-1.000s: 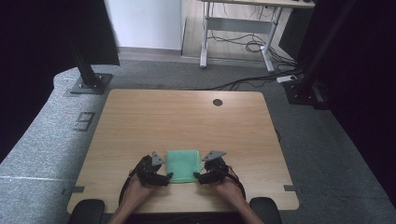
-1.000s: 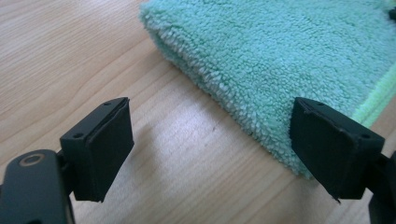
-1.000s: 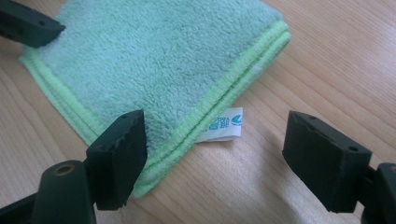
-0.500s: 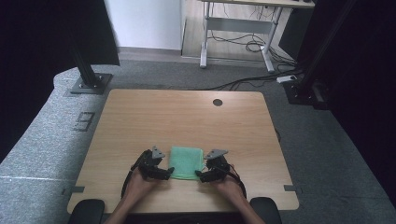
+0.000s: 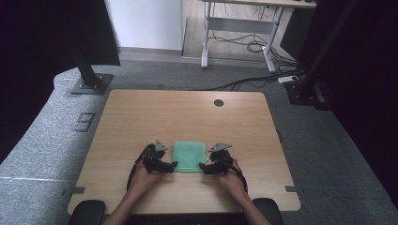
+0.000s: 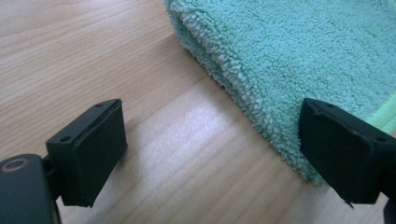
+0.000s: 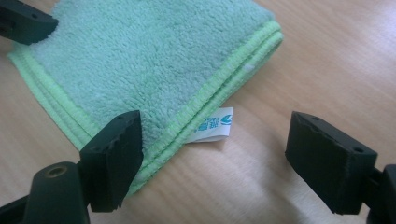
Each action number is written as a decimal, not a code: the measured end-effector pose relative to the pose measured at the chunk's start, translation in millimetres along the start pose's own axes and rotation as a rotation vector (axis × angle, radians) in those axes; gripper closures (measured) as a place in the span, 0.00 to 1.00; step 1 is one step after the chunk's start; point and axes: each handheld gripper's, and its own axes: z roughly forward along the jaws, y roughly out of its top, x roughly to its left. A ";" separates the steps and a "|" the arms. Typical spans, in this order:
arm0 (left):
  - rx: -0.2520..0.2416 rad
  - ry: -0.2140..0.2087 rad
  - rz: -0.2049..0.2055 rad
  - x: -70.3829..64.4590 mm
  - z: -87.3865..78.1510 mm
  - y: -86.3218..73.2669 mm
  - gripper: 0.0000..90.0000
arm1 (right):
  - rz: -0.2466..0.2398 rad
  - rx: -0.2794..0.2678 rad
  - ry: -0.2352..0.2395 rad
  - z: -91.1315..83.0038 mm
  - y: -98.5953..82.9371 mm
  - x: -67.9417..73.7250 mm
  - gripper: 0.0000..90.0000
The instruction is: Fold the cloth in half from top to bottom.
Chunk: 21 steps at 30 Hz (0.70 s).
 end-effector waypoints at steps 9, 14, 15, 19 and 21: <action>-0.006 0.009 -0.002 11.1 12.2 13.6 0.09 | 0.010 -0.004 -0.038 9.0 9.8 -12.6 0.21; -0.017 0.014 -0.014 19.4 19.6 19.8 0.07 | 0.021 -0.006 -0.052 14.6 15.3 -19.5 0.21; -0.018 0.014 -0.015 20.8 20.6 20.9 0.07 | 0.025 -0.005 -0.053 15.6 16.3 -20.8 0.21; -0.023 0.019 -0.020 25.3 24.7 25.2 0.07 | 0.037 -0.011 -0.053 20.0 19.6 -26.8 0.21; -0.022 0.020 -0.021 27.4 26.6 27.5 0.07 | 0.044 -0.012 -0.056 21.8 21.2 -29.2 0.21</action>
